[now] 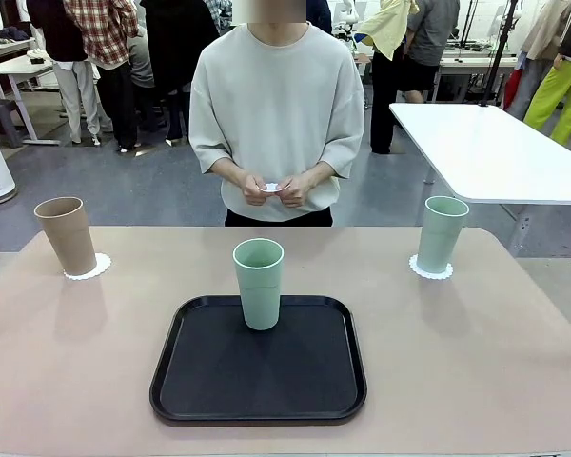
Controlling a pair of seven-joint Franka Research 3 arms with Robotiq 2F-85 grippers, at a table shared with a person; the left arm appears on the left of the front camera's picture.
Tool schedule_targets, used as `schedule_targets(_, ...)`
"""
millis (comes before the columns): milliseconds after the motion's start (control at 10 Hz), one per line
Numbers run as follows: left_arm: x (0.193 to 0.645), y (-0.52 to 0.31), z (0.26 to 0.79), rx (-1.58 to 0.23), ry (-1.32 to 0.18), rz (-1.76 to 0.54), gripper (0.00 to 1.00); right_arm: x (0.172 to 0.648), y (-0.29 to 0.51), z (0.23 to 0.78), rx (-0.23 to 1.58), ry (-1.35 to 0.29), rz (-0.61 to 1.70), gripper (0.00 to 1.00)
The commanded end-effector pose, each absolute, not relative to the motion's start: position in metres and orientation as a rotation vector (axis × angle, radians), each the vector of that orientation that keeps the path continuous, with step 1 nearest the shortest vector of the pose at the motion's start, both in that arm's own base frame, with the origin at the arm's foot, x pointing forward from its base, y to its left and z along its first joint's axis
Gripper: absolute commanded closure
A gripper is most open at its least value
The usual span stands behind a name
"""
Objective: Place coasters on the table and set cups on them.
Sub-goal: Take one Reusable plastic cup from the Flat Tray and place it on a coaster set by the human.
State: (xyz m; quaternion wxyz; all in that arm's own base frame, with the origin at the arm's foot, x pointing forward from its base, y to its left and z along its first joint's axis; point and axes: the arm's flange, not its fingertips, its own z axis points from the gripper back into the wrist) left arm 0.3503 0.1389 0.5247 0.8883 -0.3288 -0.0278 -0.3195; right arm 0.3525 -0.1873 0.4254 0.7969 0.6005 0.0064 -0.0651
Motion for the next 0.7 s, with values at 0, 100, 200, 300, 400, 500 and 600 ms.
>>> schedule_targets(0,0.387,0.184,0.519,-1.276,-0.149,-0.630,0.00,0.352,-0.188,0.426,1.298,0.012,-0.138,0.00)
schedule_targets(100,0.390,0.202,0.513,-1.305,-0.183,-0.577,0.00,0.352,-0.188,0.426,1.298,0.012,-0.138,0.00)
schedule_targets(200,0.389,0.235,0.502,-1.368,-0.253,-0.440,0.00,0.352,-0.188,0.426,1.298,0.012,-0.138,0.00)
schedule_targets(300,0.385,0.260,0.495,-1.394,-0.265,-0.353,0.00,0.352,-0.188,0.426,1.298,0.012,-0.138,0.00)
schedule_targets(400,0.380,0.279,0.492,-1.370,-0.253,-0.312,0.00,0.352,-0.188,0.426,1.298,0.012,-0.138,0.00)
schedule_targets(500,0.369,0.293,0.491,-1.333,-0.208,-0.285,0.00,0.352,-0.188,0.426,1.298,0.012,-0.138,0.00)
schedule_targets(600,0.360,0.309,0.497,-1.257,-0.222,-0.239,0.00,0.352,-0.188,0.426,1.298,0.012,-0.138,0.00)
